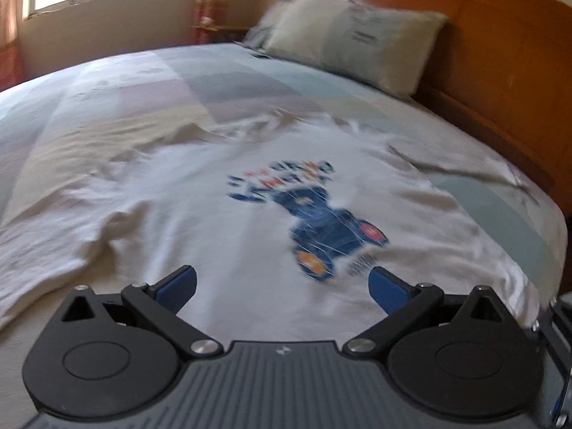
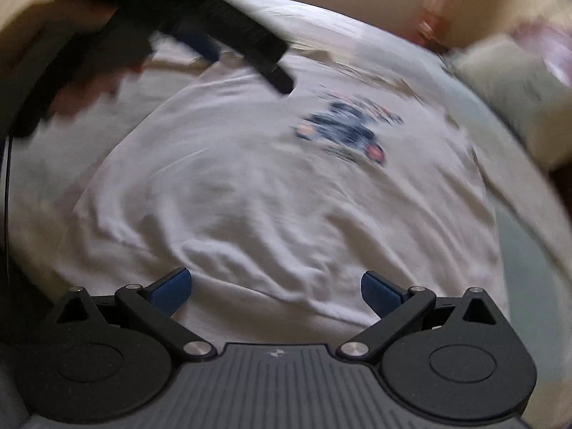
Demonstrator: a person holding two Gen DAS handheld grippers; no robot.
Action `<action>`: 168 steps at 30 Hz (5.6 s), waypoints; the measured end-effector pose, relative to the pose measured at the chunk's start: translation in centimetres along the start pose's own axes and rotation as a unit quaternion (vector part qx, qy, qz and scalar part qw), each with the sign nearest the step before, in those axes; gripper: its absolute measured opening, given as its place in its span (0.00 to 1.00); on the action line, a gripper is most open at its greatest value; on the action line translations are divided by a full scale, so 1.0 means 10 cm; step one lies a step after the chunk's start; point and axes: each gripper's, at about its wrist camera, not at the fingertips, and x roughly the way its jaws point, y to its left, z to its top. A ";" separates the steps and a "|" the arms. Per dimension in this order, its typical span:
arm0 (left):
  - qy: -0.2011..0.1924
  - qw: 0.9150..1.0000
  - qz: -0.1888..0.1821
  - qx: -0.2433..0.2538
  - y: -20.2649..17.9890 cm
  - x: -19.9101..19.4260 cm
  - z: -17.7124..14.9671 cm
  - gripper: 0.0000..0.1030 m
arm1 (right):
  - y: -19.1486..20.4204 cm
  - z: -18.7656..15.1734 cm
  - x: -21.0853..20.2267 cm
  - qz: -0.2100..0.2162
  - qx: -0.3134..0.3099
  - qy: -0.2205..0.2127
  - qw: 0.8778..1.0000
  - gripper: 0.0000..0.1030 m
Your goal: Fold clothes
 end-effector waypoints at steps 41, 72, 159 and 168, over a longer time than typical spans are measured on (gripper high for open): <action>0.026 0.897 0.326 -0.297 2.41 -0.80 -0.80 0.99 | -0.48 -0.10 -0.10 0.013 0.120 -0.032 0.992 1.00; -0.064 0.867 0.315 -0.382 2.67 -1.52 -1.04 0.99 | -0.15 0.04 -0.05 0.065 0.093 -0.047 0.992 1.00; 0.030 0.996 0.082 0.002 0.34 0.41 -0.24 1.00 | 0.20 0.05 0.31 0.030 0.078 -0.062 0.995 1.00; 0.017 0.996 0.086 -0.029 0.52 0.28 -0.18 0.99 | -0.18 0.18 0.07 0.075 0.083 -0.058 0.992 1.00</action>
